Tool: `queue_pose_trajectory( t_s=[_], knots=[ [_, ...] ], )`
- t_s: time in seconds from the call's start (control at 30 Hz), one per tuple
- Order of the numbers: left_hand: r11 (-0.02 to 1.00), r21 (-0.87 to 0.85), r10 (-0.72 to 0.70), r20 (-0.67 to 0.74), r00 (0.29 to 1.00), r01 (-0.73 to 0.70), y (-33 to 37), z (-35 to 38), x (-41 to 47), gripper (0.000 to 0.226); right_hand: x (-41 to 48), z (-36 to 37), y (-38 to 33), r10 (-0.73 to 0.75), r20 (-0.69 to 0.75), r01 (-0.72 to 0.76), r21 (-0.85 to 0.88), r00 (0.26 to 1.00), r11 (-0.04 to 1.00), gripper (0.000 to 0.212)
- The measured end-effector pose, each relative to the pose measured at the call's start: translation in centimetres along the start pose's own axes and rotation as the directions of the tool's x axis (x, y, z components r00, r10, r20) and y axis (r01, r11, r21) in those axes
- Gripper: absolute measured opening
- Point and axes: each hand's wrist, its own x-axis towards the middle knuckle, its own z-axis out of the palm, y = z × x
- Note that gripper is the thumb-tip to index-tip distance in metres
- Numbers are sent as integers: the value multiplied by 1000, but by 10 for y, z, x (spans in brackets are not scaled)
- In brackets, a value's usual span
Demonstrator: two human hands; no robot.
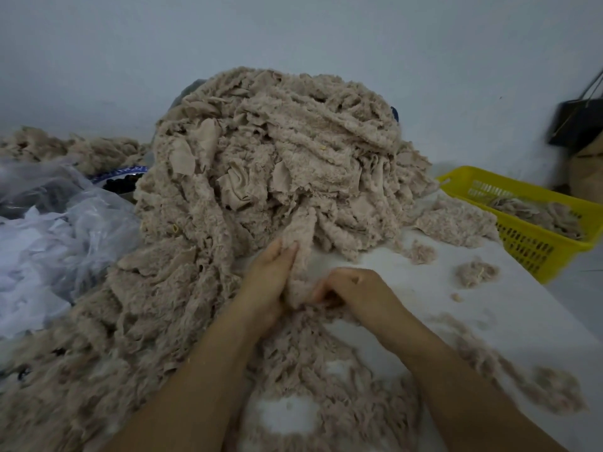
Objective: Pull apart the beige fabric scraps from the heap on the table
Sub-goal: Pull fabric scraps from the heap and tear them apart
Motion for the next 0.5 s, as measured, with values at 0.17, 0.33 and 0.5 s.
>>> queue_pose_trajectory(
  t_s=[0.17,0.33,0.5],
  knots=[
    [701,616,51,460,887,-360,-3,21,-20,26,5,-9,-1,178,-108,-108,467,978,877,41],
    [640,716,-262,544,798,-278,0,17,-22,31,7,-13,-1,343,-44,-231,659,938,716,29],
    [847,531,-246,360,900,20,2,16,-23,26,10,-11,1,134,-215,-45,375,968,926,29]
  ],
)
